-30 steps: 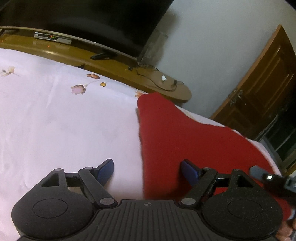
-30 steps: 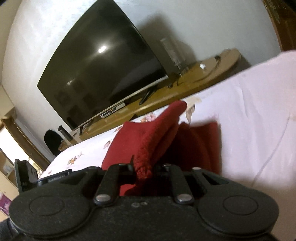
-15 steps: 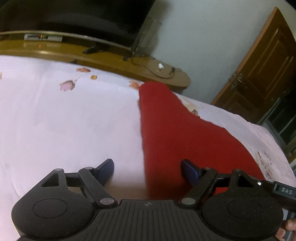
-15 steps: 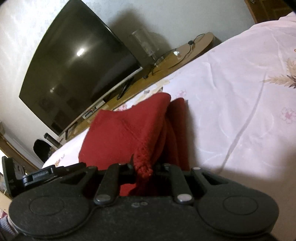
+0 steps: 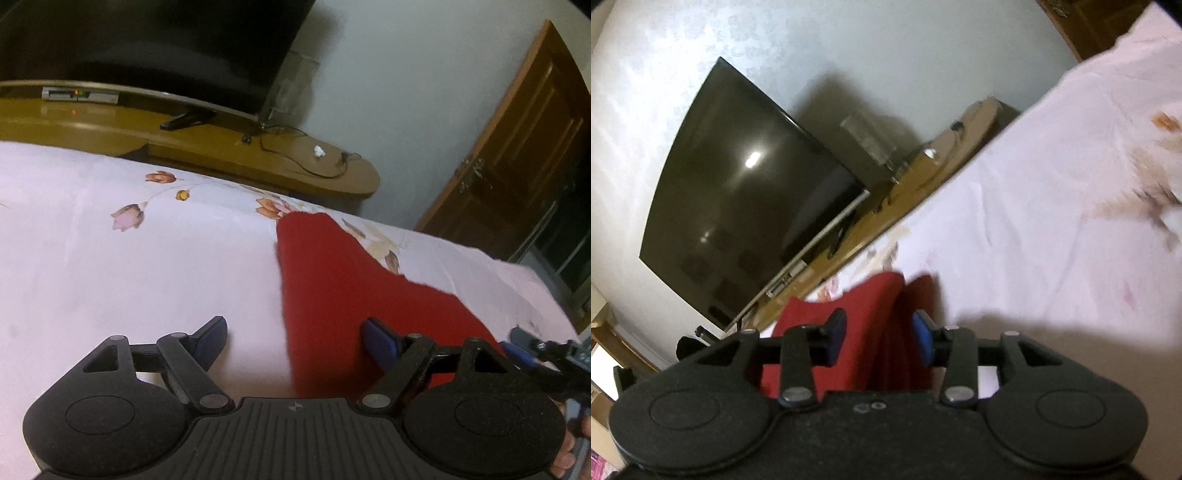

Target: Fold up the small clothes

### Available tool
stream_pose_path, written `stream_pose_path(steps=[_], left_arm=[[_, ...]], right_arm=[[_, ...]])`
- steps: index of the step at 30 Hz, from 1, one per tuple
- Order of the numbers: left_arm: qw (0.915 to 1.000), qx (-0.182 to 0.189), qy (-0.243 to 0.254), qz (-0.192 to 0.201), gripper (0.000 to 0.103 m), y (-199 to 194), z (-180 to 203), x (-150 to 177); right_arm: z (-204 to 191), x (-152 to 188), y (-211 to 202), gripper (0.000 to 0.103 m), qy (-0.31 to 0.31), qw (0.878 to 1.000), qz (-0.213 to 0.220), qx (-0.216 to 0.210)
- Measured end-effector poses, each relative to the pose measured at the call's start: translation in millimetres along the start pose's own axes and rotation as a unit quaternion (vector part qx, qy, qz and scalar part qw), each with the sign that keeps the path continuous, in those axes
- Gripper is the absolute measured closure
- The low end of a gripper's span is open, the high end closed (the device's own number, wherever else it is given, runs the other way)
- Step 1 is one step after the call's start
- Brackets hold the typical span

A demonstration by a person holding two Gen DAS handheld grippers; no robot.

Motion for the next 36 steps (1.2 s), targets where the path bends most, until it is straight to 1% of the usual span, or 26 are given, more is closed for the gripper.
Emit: stream_pose_path(steps=[1, 3, 5, 6, 7, 8, 9, 10, 12, 13, 14, 15, 16, 17, 18, 19, 20, 21, 22, 24, 25, 26, 29, 31, 33, 36], left_arm=[[1.0, 0.002, -0.007, -0.005, 0.022, 5, 0, 0], [0.9998, 0.01, -0.015, -0.009, 0.022, 12, 3, -1], [0.9997, 0.012, -0.014, -0.013, 0.022, 18, 5, 0], [0.9997, 0.01, -0.012, -0.017, 0.022, 21, 6, 0], [0.9997, 0.007, -0.01, -0.023, 0.022, 24, 6, 1], [0.9995, 0.002, -0.006, -0.03, 0.022, 27, 7, 2], [0.9997, -0.001, 0.001, -0.025, 0.022, 26, 10, 0], [0.9997, -0.006, 0.021, -0.012, 0.025, 23, 15, -1], [0.9978, -0.03, 0.059, -0.011, 0.024, 26, 23, 2], [0.9974, -0.035, 0.061, -0.017, 0.024, 31, 26, 5], [0.9981, -0.029, 0.048, -0.025, 0.024, 36, 27, 7], [0.9985, -0.026, 0.037, -0.031, 0.022, 40, 27, 7], [0.9985, -0.028, 0.035, -0.032, 0.021, 40, 27, 7], [0.9986, -0.027, 0.033, -0.032, 0.021, 39, 27, 6], [0.9988, -0.024, 0.03, -0.03, 0.021, 37, 25, 6], [0.9991, -0.019, 0.031, -0.023, 0.021, 30, 24, 6], [0.9992, -0.018, 0.033, -0.012, 0.021, 19, 21, 6], [0.9993, -0.013, 0.036, -0.003, 0.021, 8, 19, 9], [0.9992, -0.002, 0.039, 0.005, 0.021, -6, 16, 14], [0.9991, 0.012, 0.038, 0.011, 0.021, -29, 10, 28], [0.999, 0.023, 0.036, 0.011, 0.021, -40, 7, 36], [0.9989, 0.034, 0.032, 0.008, 0.021, -50, 5, 46], [0.9989, 0.042, 0.021, -0.003, 0.021, -68, -2, 75], [0.9992, 0.04, 0.003, -0.005, 0.021, -76, -9, 89], [0.9991, 0.039, -0.013, -0.01, 0.021, -77, -13, 98], [0.9992, 0.033, -0.014, -0.015, 0.021, -76, -15, 105]], right_arm=[[0, -3, 9, 0.062, -0.007, 1.0, -0.01, 0.003], [9, -2, 30, 0.062, 0.01, 0.999, -0.046, 0.006], [12, 2, 41, 0.065, 0.013, 0.999, -0.053, 0.004], [12, 3, 43, 0.067, 0.012, 0.999, -0.052, 0.003], [11, 3, 45, 0.082, 0.01, 0.999, -0.051, 0.0], [9, 2, 46, 0.094, -0.003, 0.999, -0.046, -0.001], [3, 1, 44, 0.094, -0.029, 0.999, -0.039, 0.002], [-7, -3, 41, 0.095, -0.067, 0.997, -0.027, 0.006], [-25, -3, 30, 0.095, -0.135, 0.991, -0.011, 0.01], [-29, -1, 27, 0.095, -0.162, 0.987, -0.009, 0.018], [-22, 5, 33, 0.095, -0.176, 0.983, -0.022, 0.044], [-8, 10, 42, 0.095, -0.174, 0.981, -0.046, 0.074], [4, 16, 50, 0.095, -0.162, 0.981, -0.063, 0.087], [10, 15, 51, 0.094, -0.143, 0.984, -0.062, 0.082], [10, 11, 51, 0.093, -0.133, 0.986, -0.064, 0.081], [7, 11, 51, 0.09, -0.129, 0.986, -0.071, 0.079], [4, 10, 49, 0.082, -0.128, 0.986, -0.076, 0.079], [-1, 8, 41, 0.079, -0.134, 0.985, -0.07, 0.085], [-7, 4, 34, 0.078, -0.142, 0.984, -0.061, 0.085], [-23, 5, 8, 0.071, -0.15, 0.985, -0.045, 0.074], [-30, 8, 1, 0.065, -0.145, 0.986, -0.047, 0.072], [-36, 15, -9, 0.063, -0.138, 0.987, -0.052, 0.065], [-46, 43, -43, 0.061, -0.103, 0.991, -0.063, 0.058], [-45, 66, -62, 0.061, -0.05, 0.995, -0.074, 0.047], [-45, 82, -74, 0.063, -0.009, 0.996, -0.074, 0.04], [-48, 95, -80, 0.064, 0.036, 0.996, -0.078, 0.028]])
Point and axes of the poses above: each gripper's, at about its wrist camera, not at the fingertips, and y roughly the way its jaws point, z to its right, x to its underside, the point moved 7 cm from there along y, roughly the way its jaws point, and after that the axes turned 10 degrees about -x, right-handed, at the moved point
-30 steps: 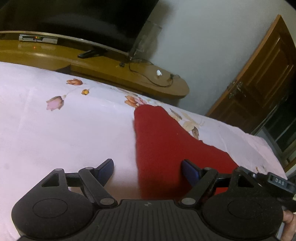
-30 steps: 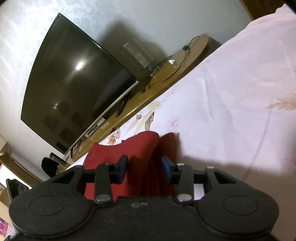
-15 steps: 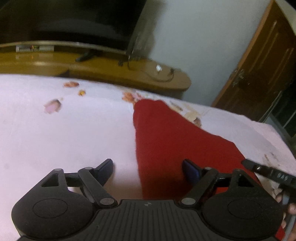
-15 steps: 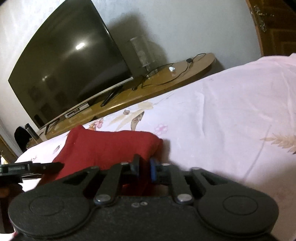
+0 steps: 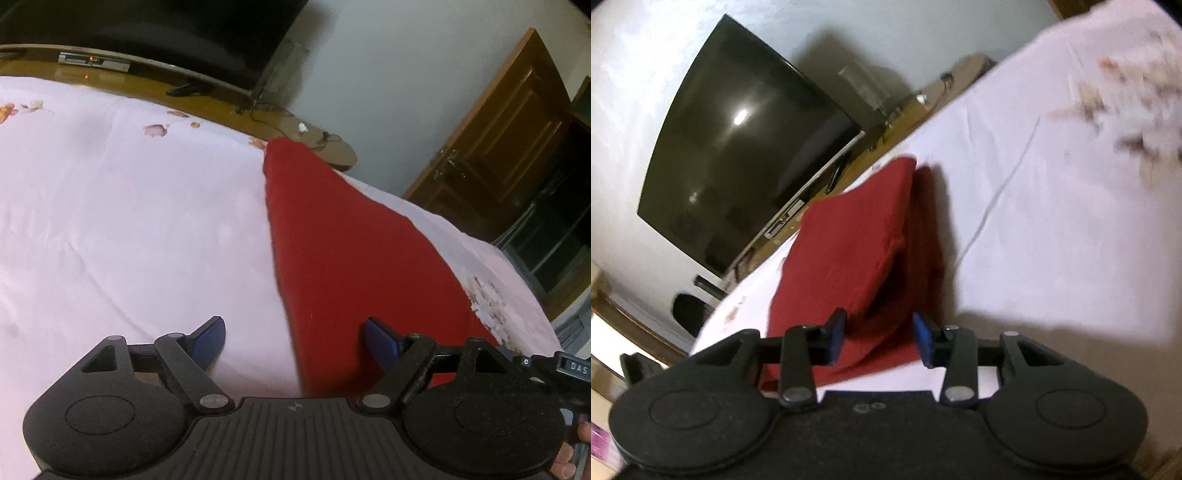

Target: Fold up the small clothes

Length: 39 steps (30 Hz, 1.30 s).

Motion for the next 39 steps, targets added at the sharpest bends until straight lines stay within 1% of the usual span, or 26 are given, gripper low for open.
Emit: stream_pose_path(steps=[3, 4, 5, 7, 8, 9, 10, 11, 13, 15, 16, 17, 20, 22, 23, 24, 25, 26, 27, 28, 30, 33, 35, 37, 38, 39], left_arm=[[0.9999, -0.008, 0.011, -0.004, 0.021, 1, 3, 0], [0.9999, -0.009, 0.013, -0.006, 0.021, 2, 4, 1], [0.9998, -0.011, 0.016, -0.01, 0.021, 3, 4, 2], [0.9996, -0.013, 0.022, -0.012, 0.021, 3, 5, 1], [0.9996, -0.011, 0.025, -0.009, 0.021, -1, 8, 1], [0.9995, -0.01, 0.03, -0.007, 0.022, -1, 9, 1], [0.9991, -0.015, 0.039, -0.009, 0.022, 0, 9, 2], [0.9983, -0.026, 0.05, -0.011, 0.022, 2, 8, 5], [0.9958, -0.036, 0.084, 0.002, 0.022, 4, 10, 9], [0.9906, -0.051, 0.125, 0.02, 0.022, 5, 13, 13], [0.9898, -0.053, 0.13, 0.024, 0.022, 5, 13, 14], [0.9899, -0.052, 0.13, 0.023, 0.022, 4, 13, 13], [0.9906, -0.046, 0.126, 0.023, 0.022, 2, 9, 10], [0.9921, -0.045, 0.115, 0.019, 0.022, -4, 6, 8], [0.9928, -0.053, 0.105, 0.021, 0.022, -11, 4, 5], [0.9927, -0.056, 0.101, 0.032, 0.022, -19, 5, 1], [0.9923, -0.051, 0.103, 0.047, 0.022, -27, 9, -5], [0.9922, -0.039, 0.103, 0.058, 0.022, -35, 15, -10], [0.9925, -0.03, 0.102, 0.06, 0.022, -38, 21, -12], [0.9925, -0.023, 0.105, 0.058, 0.022, -38, 29, -14], [0.991, -0.01, 0.122, 0.054, 0.022, -36, 50, -11], [0.9906, 0.011, 0.128, 0.047, 0.022, -31, 70, -2], [0.9903, 0.007, 0.135, 0.034, 0.022, -21, 73, 8], [0.9896, -0.011, 0.143, 0.014, 0.022, -9, 68, 19], [0.9884, -0.018, 0.15, 0.016, 0.022, -7, 66, 21], [0.9875, -0.022, 0.155, 0.017, 0.022, -7, 65, 23]], right_arm=[[-2, 1, 12, 0.067, 0.021, 1.0, -0.007, -0.01], [-3, 1, 15, 0.075, 0.027, 1.0, -0.007, -0.015], [-4, 0, 19, 0.088, 0.029, 0.999, -0.008, -0.023], [-4, 1, 22, 0.094, 0.022, 1.0, -0.007, -0.021], [-5, -1, 18, 0.094, 0.012, 1.0, 0.007, -0.025], [-8, -6, 12, 0.095, 0.006, 0.998, 0.026, -0.049], [-12, -9, 4, 0.095, -0.003, 0.997, 0.043, -0.069], [-13, -9, 1, 0.095, -0.015, 0.996, 0.045, -0.072], [-2, -2, 5, 0.095, -0.017, 0.998, 0.03, -0.053], [23, 8, 16, 0.096, -0.011, 1.0, 0.01, -0.007], [30, 13, 17, 0.097, -0.007, 1.0, 0.009, -0.007], [32, 14, 18, 0.097, -0.009, 1.0, 0.015, -0.008], [25, 15, 20, 0.098, -0.038, 0.999, 0.015, 0.015], [23, 14, 19, 0.097, -0.035, 0.999, 0.015, 0.02], [20, 14, 16, 0.093, -0.034, 0.999, 0.011, 0.022], [16, 12, 11, 0.091, -0.034, 0.999, 0.01, 0.025], [7, 9, 4, 0.081, -0.046, 0.998, 0.016, 0.03], [-3, 4, -5, 0.079, -0.069, 0.996, 0.03, 0.037], [-14, -1, -11, 0.079, -0.094, 0.994, 0.043, 0.042], [-22, -6, -10, 0.08, -0.107, 0.992, 0.044, 0.04], [-37, -16, 2, 0.082, -0.126, 0.991, 0.034, 0.033], [-49, -14, 23, 0.083, -0.168, 0.985, 0.01, 0.041], [-52, -8, 32, 0.083, -0.193, 0.98, -0.005, 0.045], [-46, 0, 38, 0.082, -0.217, 0.973, -0.022, 0.071], [-39, 3, 41, 0.083, -0.227, 0.969, -0.034, 0.093], [-29, 7, 45, 0.087, -0.234, 0.964, -0.051, 0.118]])
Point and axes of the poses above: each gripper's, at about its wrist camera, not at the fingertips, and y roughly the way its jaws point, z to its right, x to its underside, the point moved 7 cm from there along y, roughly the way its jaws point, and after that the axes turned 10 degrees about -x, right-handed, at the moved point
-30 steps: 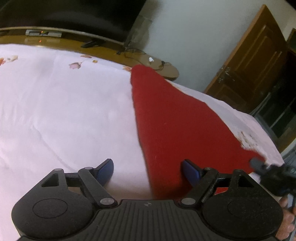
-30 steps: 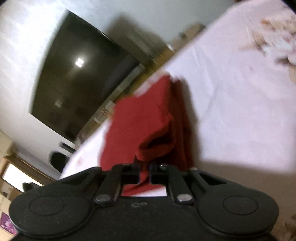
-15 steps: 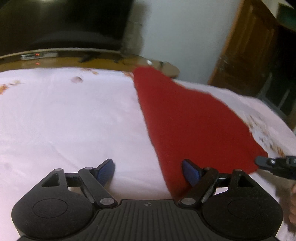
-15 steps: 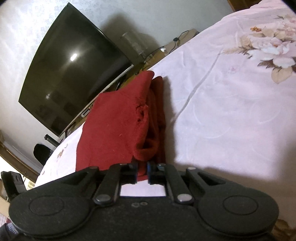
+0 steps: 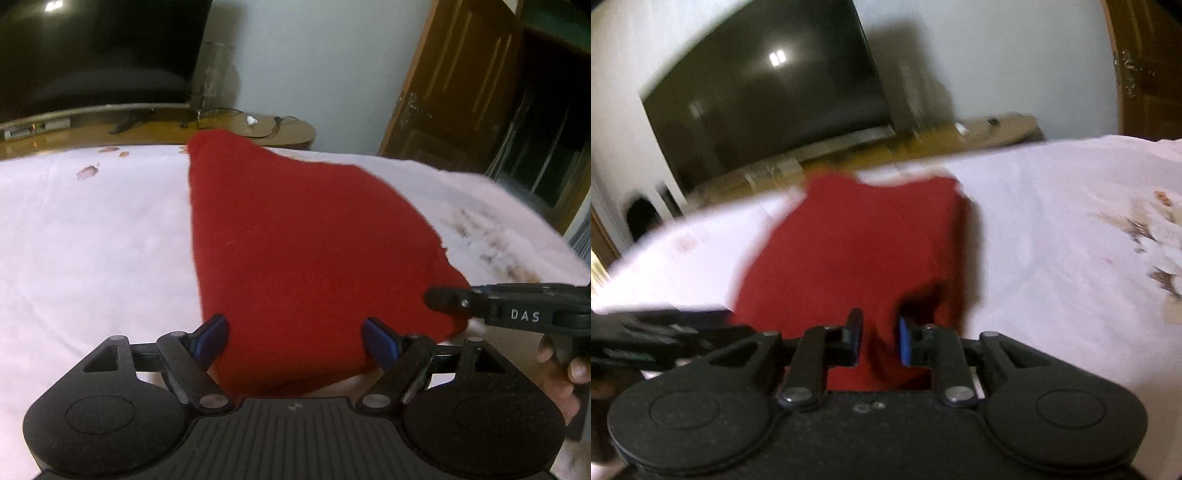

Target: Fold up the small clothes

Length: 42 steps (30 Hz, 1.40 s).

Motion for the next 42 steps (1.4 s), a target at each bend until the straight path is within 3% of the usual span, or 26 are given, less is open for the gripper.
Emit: stream_pose_path(steps=[4, 16, 19, 20, 25, 27, 29, 30, 31, 32, 36, 37, 39, 40, 41, 42], left_arm=[[0.9994, 0.006, -0.024, -0.025, 0.022, 5, -13, 6], [0.9995, 0.009, -0.021, -0.023, 0.022, 4, -17, 5], [0.9997, 0.002, -0.026, -0.006, 0.022, -6, -24, -9], [0.9995, 0.001, -0.03, 0.008, 0.022, -11, -29, -18], [0.9989, -0.007, -0.033, 0.034, 0.022, 7, -40, -65], [0.999, 0.0, -0.04, 0.018, 0.022, 28, -40, -73], [0.9984, 0.008, -0.046, -0.031, 0.022, 57, -40, -65], [0.9969, 0.02, -0.059, -0.048, 0.014, 70, -42, -57], [0.9947, 0.03, -0.084, -0.051, 0.01, 75, -48, -53], [0.9945, 0.036, -0.086, -0.046, 0.01, 76, -49, -52], [0.9962, 0.023, -0.07, -0.047, 0.01, 65, -47, -56], [0.9962, 0.028, -0.069, -0.045, 0.01, 63, -49, -58], [0.9947, 0.045, -0.076, -0.051, 0.01, 62, -53, -57], [0.9933, 0.055, -0.083, -0.058, 0.01, 63, -55, -56], [0.9911, 0.069, -0.091, -0.068, 0.01, 66, -56, -55], [0.988, 0.088, -0.101, -0.078, 0.01, 69, -57, -54]], right_arm=[[10, 7, 2, 0.09, 0.009, 1.0, -0.008, -0.007], [8, 5, 5, 0.09, 0.008, 1.0, -0.02, -0.003], [8, 0, 4, 0.089, 0.005, 1.0, -0.03, 0.002], [5, -5, 0, 0.083, 0.001, 1.0, -0.025, 0.009], [-3, -51, 0, 0.082, -0.025, 0.999, 0.037, 0.017], [-5, -64, 18, 0.082, -0.036, 0.999, 0.034, 0.014], [-6, -65, 41, 0.083, -0.056, 0.998, 0.016, 0.012], [-4, -60, 52, 0.085, -0.067, 0.998, -0.004, 0.021], [2, -52, 64, 0.087, -0.084, 0.995, -0.026, 0.036], [5, -50, 66, 0.087, -0.095, 0.995, -0.019, 0.037], [11, -53, 56, 0.09, -0.101, 0.993, -0.027, 0.053], [11, -54, 52, 0.087, -0.102, 0.993, -0.024, 0.06], [21, -55, 36, 0.081, -0.066, 0.997, -0.01, 0.033], [28, -55, 30, 0.073, -0.04, 0.999, -0.007, 0.015], [37, -54, 26, 0.053, -0.013, 1.0, -0.006, 0.003], [46, -54, 24, 0.043, 0.009, 1.0, -0.006, -0.006]])
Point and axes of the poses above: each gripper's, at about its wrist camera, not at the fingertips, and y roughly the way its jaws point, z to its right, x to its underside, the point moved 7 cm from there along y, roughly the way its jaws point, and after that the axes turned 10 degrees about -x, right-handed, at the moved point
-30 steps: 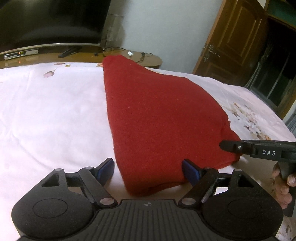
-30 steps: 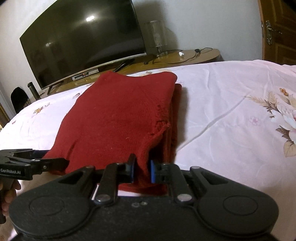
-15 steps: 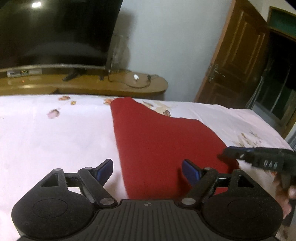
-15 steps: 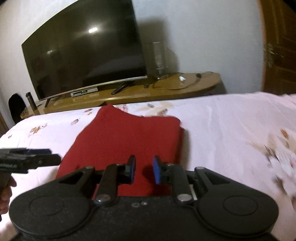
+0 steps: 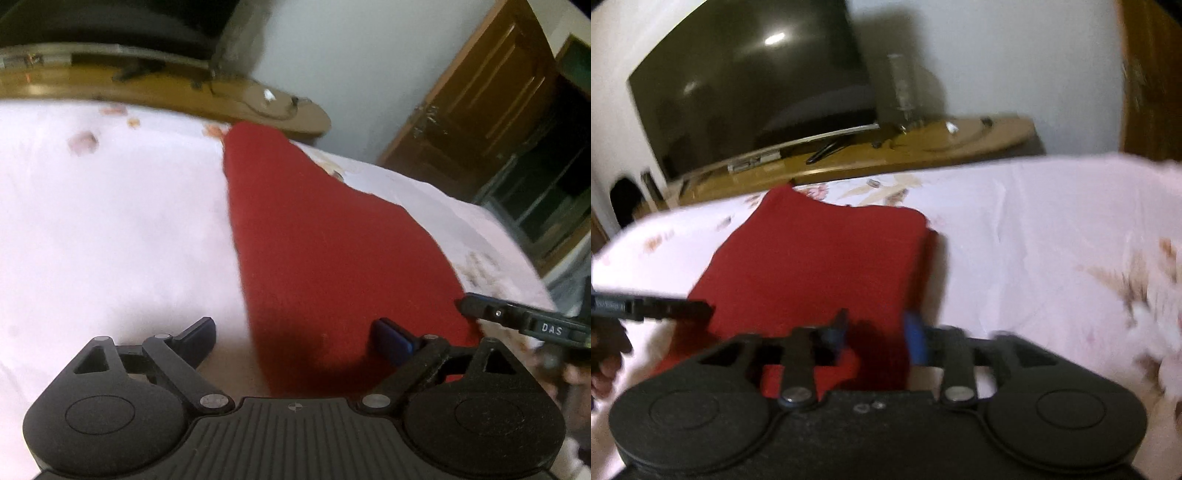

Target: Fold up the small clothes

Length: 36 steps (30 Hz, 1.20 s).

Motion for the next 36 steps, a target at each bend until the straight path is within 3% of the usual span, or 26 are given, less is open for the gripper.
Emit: stream_pose_path(steps=[1, 3, 7, 10, 13, 16, 17, 20, 21, 23, 28, 36], left_arm=[[0.9997, 0.02, -0.01, -0.009, 0.01, 2, -1, 0], [0.9978, 0.054, -0.03, -0.021, 0.01, 6, -1, 0], [0.9941, 0.089, -0.05, -0.034, 0.015, 15, -4, -3], [0.9945, 0.085, -0.048, -0.038, 0.026, 22, -3, -6], [0.9943, 0.084, -0.053, -0.04, 0.029, 26, -3, -10], [0.9951, 0.077, -0.047, -0.041, 0.029, 29, 0, -14], [0.9954, 0.074, -0.045, -0.041, 0.029, 29, 1, -14], [0.9963, 0.066, -0.037, -0.041, 0.032, 31, 3, -17], [0.997, 0.06, -0.03, -0.039, 0.037, 30, 4, -17], [0.9984, 0.045, -0.017, -0.029, 0.044, 26, 9, -15], [0.9996, 0.013, 0.023, 0.01, 0.06, 14, 25, -19], [0.9979, 0.036, 0.028, 0.046, 0.061, -22, 20, -28]], right_arm=[[10, 0, -2, 0.031, 0.024, 1.0, 0.002, -0.013], [25, 1, -2, 0.022, 0.075, 0.996, 0.0, -0.051], [49, 12, 13, 0.02, 0.176, 0.975, -0.036, -0.129], [53, 13, 18, 0.02, 0.176, 0.97, -0.037, -0.161], [52, 6, 27, 0.024, 0.174, 0.967, -0.04, -0.181], [48, 3, 40, 0.046, 0.168, 0.964, -0.054, -0.198], [45, 3, 46, 0.049, 0.173, 0.961, -0.058, -0.208], [39, 3, 52, 0.049, 0.182, 0.954, -0.061, -0.229], [38, 4, 51, 0.05, 0.185, 0.952, -0.057, -0.237], [39, 7, 49, 0.058, 0.19, 0.95, -0.048, -0.242], [31, 8, 42, 0.065, 0.165, 0.961, -0.023, -0.22], [7, -12, 17, 0.068, 0.138, 0.969, 0.008, -0.206]])
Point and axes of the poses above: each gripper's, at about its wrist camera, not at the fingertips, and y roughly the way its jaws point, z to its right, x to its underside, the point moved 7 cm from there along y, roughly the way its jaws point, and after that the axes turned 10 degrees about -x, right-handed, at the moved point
